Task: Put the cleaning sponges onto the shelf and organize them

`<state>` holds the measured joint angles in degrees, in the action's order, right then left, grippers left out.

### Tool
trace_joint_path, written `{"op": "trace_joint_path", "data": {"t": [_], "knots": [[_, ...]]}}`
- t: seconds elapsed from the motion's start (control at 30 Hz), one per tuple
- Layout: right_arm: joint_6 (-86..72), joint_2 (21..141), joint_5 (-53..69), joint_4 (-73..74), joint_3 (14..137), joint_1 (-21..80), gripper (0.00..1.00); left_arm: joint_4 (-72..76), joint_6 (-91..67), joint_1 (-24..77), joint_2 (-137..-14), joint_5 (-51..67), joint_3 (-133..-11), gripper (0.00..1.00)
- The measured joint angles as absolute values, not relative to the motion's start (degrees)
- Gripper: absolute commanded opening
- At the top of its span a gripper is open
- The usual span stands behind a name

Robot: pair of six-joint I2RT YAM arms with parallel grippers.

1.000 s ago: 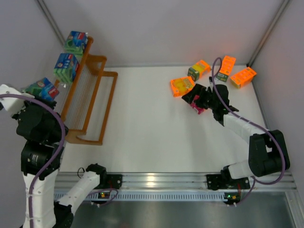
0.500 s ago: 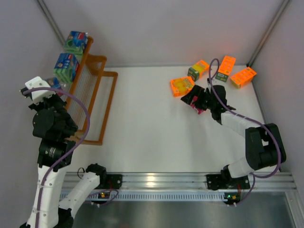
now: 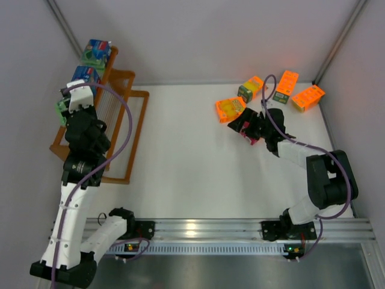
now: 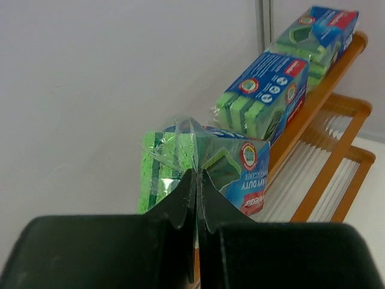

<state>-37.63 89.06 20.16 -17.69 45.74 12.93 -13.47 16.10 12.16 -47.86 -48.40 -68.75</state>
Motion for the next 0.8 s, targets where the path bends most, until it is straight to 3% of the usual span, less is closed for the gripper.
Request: {"op": "trace_joint_path", "data": {"t": [0.4, 0.8], "knots": [[-39.2, 90.6, 22.4, -18.3, 45.6, 12.9, 0.99, -18.8, 12.1, -5.1, -46.6, -39.4, -66.9, 0.00], [-39.7, 90.6, 22.3, -18.8, 44.5, 12.8, 1.00, -20.9, 16.2, -11.2, -46.2, -32.7, -67.2, 0.00]]}}
